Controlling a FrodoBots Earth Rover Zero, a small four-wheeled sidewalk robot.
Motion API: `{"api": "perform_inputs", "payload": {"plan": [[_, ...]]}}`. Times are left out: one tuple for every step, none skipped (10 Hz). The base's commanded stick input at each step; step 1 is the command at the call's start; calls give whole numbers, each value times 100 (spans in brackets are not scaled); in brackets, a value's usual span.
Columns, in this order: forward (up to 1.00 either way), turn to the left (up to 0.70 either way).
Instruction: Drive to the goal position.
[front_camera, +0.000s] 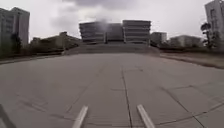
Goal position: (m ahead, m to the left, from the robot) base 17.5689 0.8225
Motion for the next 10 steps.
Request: {"api": "perform_inputs", "payload": {"plan": [[100, -27], [100, -27], [100, -27], [100, -27], [100, -27], [100, -27], [100, -27], [100, -27], [100, -27], [100, -15]]}}
